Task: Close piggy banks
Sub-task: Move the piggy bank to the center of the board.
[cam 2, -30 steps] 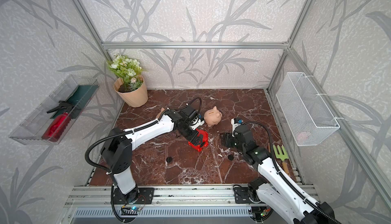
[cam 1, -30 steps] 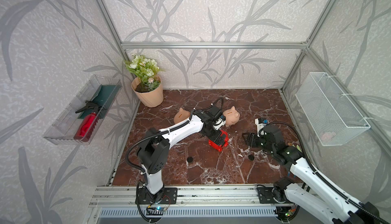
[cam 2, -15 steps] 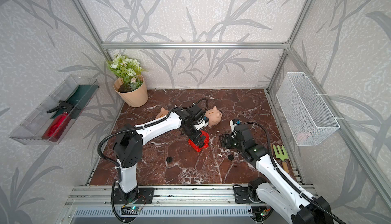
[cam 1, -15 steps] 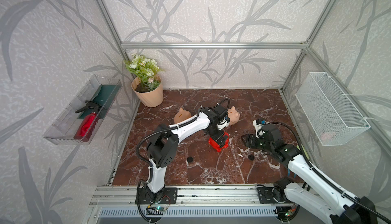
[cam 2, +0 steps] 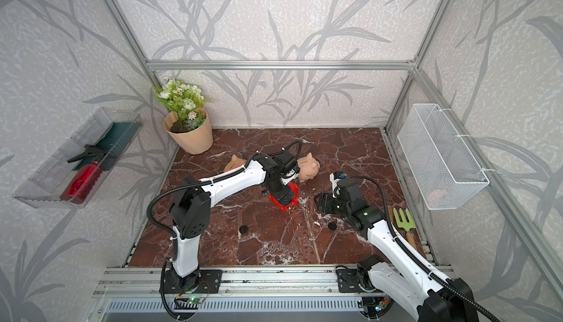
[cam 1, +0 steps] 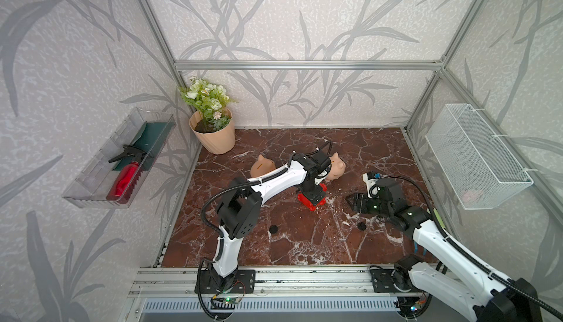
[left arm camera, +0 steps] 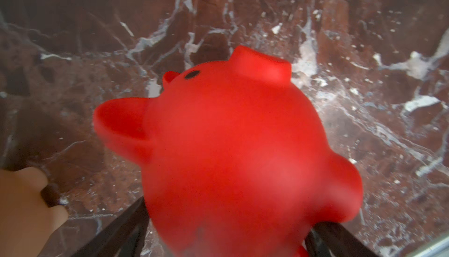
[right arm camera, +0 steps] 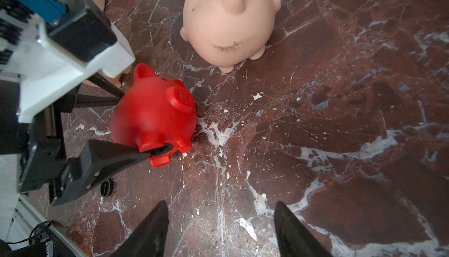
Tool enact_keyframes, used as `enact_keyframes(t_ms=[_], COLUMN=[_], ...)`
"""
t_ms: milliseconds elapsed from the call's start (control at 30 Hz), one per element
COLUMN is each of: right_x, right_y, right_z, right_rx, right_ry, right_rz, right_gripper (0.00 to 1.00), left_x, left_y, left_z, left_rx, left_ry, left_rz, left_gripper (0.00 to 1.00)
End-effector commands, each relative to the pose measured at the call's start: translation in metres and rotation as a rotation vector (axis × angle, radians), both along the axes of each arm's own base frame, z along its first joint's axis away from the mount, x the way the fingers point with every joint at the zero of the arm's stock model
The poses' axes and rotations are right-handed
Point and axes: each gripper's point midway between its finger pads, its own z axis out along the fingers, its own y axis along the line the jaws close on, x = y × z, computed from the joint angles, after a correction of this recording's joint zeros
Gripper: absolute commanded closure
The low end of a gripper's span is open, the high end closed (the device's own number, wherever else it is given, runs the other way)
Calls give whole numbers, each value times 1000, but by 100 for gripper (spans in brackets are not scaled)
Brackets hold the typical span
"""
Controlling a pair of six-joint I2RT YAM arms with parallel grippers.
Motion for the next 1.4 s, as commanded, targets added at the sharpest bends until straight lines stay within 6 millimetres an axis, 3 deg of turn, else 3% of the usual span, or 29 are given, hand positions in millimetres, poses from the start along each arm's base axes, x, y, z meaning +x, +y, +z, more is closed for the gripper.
enact_keyframes(t_ms=[0,200,433,767,867,967,1067,1233,1367], right_x=[3,2,-1,-4,-4,-4,-4,-5,-5], right_y=[2,0,0,-2,0,1,1,1,1], right_z=[11,11,10,6,5,4,2,3,3], right_rx=[15,21,36,55,59,61,59,60,60], right_ry=[-18,-14,-7,10,16,22,25,24,22], right_rz=[12,9,5,-13,-6,-6,-5,-2,1], right_gripper=[31,31,31,28,28,28,28,27,27], left_x=[26,67,122,149,150,147,148,143,133], left_y=[29,45,54,49,43,36,35,47,64], left_z=[-14,-15,-15,-12,-2,14,43,89,112], left_rx=[136,177,110,63,27,-28,-66,-84,-104], left_ry=[-69,-137,-133,-127,-133,-128,-164,-236,-297], left_rz=[132,258,348,344,333,315,323,339,333], left_gripper=[7,9,10,8,1,1,1,1,1])
